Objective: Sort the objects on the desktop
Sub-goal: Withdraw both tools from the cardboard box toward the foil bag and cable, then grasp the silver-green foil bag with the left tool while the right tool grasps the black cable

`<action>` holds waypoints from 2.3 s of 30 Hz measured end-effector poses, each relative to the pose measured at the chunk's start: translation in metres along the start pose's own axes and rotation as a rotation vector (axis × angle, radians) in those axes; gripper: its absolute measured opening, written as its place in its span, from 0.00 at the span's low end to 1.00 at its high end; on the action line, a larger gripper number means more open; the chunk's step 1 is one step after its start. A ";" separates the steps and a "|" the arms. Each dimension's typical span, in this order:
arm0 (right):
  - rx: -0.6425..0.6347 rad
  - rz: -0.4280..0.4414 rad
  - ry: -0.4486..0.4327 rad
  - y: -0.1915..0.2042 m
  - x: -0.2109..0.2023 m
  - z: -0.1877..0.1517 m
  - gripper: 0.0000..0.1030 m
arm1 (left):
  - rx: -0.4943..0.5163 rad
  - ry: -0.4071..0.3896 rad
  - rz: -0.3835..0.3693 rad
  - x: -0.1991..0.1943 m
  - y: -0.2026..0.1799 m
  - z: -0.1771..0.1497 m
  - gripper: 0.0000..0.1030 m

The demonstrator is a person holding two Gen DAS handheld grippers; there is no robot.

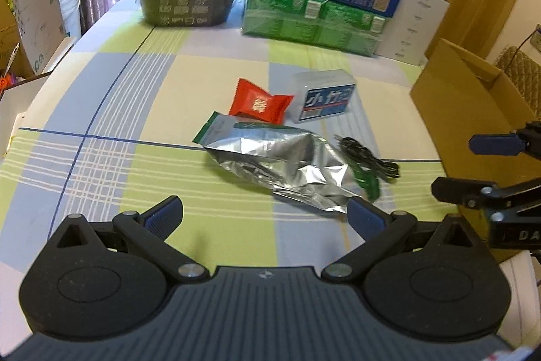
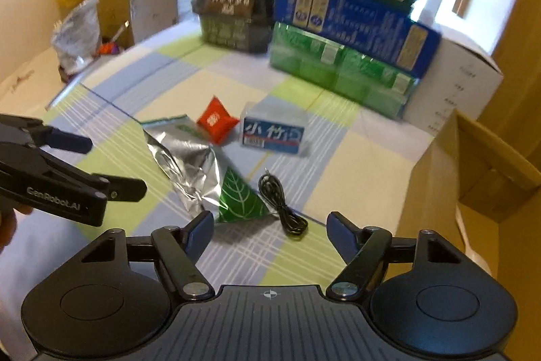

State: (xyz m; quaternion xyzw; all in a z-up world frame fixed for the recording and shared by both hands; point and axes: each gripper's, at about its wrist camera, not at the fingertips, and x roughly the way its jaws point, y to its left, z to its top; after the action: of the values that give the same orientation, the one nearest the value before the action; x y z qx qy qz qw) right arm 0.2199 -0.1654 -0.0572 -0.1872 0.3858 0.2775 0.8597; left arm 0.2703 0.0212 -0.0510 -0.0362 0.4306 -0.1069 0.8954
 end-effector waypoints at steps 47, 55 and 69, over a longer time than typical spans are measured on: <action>-0.411 0.279 0.470 -0.027 0.144 0.038 0.20 | 1.472 0.303 -0.337 0.106 -0.051 0.041 0.74; -0.305 0.177 0.501 -0.019 0.132 0.027 0.06 | 1.402 0.366 -0.267 0.085 -0.053 0.023 0.58; 0.103 0.251 0.463 0.012 0.046 -0.047 0.06 | 0.851 0.596 -0.180 0.017 -0.052 -0.031 0.57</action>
State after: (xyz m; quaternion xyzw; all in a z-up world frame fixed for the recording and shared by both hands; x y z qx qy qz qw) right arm 0.2116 -0.1661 -0.1234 -0.1525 0.6059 0.3117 0.7159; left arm 0.2482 -0.0322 -0.0752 0.3258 0.5801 -0.3543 0.6571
